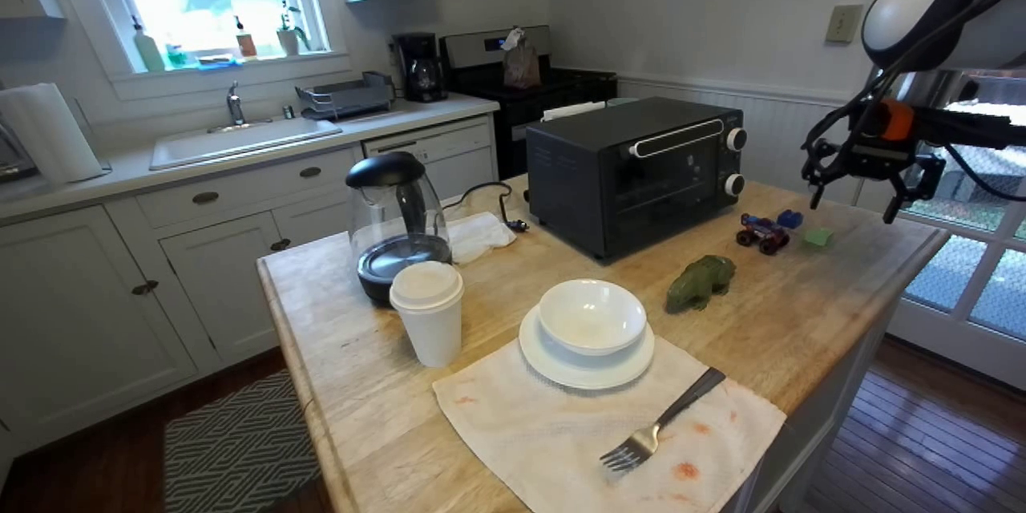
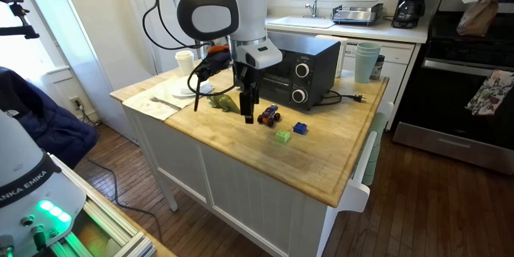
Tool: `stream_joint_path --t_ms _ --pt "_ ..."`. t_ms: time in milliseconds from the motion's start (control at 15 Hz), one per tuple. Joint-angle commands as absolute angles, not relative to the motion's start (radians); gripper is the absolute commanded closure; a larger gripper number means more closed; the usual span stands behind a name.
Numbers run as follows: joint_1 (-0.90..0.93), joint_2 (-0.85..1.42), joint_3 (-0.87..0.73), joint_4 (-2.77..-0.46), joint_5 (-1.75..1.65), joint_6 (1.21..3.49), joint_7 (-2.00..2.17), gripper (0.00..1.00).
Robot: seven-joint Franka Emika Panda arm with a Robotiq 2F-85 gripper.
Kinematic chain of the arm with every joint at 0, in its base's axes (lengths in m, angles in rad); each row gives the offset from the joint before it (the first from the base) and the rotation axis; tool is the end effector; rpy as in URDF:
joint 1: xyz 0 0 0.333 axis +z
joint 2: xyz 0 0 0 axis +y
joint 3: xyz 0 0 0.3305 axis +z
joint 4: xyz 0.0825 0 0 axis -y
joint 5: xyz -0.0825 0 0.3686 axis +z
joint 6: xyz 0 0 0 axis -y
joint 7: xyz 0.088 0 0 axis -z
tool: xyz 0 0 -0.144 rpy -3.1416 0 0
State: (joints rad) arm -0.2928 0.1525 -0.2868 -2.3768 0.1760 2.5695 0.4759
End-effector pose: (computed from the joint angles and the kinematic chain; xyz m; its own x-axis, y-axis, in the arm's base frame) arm 0.4223 -0.2776 0.2557 0.3646 -0.9311 0.0130 -0.9283 -0.3645 -0.0732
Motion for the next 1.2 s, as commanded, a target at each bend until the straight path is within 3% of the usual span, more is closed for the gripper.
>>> stream_joint_path --t_ms 0,1133 --pt "-0.311 0.227 -0.291 -2.298 0.266 2.57 0.408 0.0" --pt "-0.355 0.473 -0.301 -2.024 0.307 2.447 0.425 0.0"
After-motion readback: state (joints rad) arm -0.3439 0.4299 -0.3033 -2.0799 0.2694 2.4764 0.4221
